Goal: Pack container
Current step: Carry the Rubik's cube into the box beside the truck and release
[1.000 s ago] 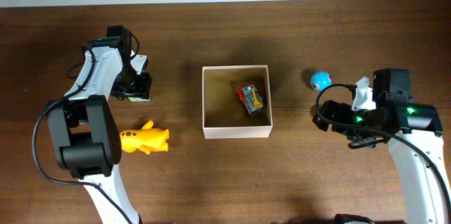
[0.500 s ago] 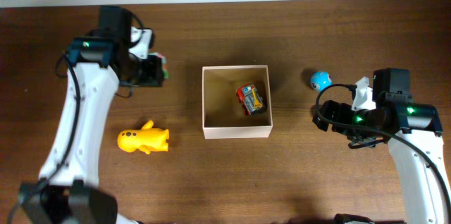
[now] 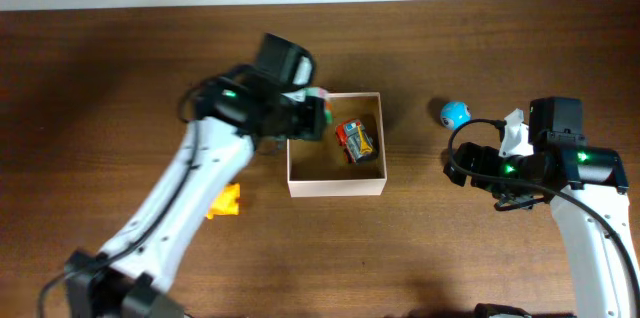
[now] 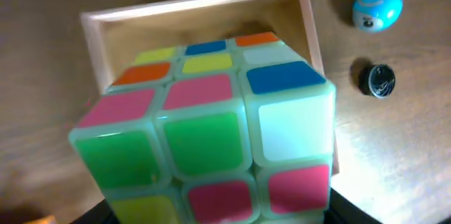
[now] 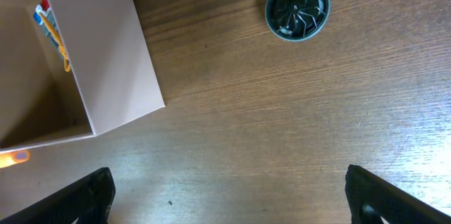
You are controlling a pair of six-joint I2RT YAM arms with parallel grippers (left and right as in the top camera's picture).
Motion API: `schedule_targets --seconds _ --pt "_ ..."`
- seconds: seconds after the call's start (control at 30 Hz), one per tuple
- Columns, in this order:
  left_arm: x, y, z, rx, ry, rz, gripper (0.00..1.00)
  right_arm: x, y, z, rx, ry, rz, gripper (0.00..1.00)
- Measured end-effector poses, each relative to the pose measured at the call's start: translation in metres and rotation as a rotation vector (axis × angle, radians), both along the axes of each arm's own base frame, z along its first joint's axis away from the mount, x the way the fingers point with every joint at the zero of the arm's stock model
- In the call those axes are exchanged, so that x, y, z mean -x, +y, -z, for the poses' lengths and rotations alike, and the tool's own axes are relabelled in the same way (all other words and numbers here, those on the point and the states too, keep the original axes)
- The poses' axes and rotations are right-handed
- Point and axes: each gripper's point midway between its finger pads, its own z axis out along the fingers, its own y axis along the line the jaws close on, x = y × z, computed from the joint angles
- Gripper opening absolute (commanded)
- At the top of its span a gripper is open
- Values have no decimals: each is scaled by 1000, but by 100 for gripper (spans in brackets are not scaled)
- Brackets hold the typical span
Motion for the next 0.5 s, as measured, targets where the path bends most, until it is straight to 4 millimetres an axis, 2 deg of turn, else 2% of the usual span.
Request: schedule_targets --seconds 0.07,0.13,0.3,0.4,0.5 --pt "0 -14 21 -1 30 -2 28 0 0 0 0 0 0 98" --pt "1 -19 43 -27 73 -19 29 0 0 0 0 0 0 99" --pt "-8 -5 83 -142 114 -96 29 0 0 0 0 0 0 99" --pt "-16 3 96 -201 103 -131 34 0 0 0 0 0 0 99" --pt "-26 7 107 -240 78 -150 36 0 0 0 0 0 0 99"
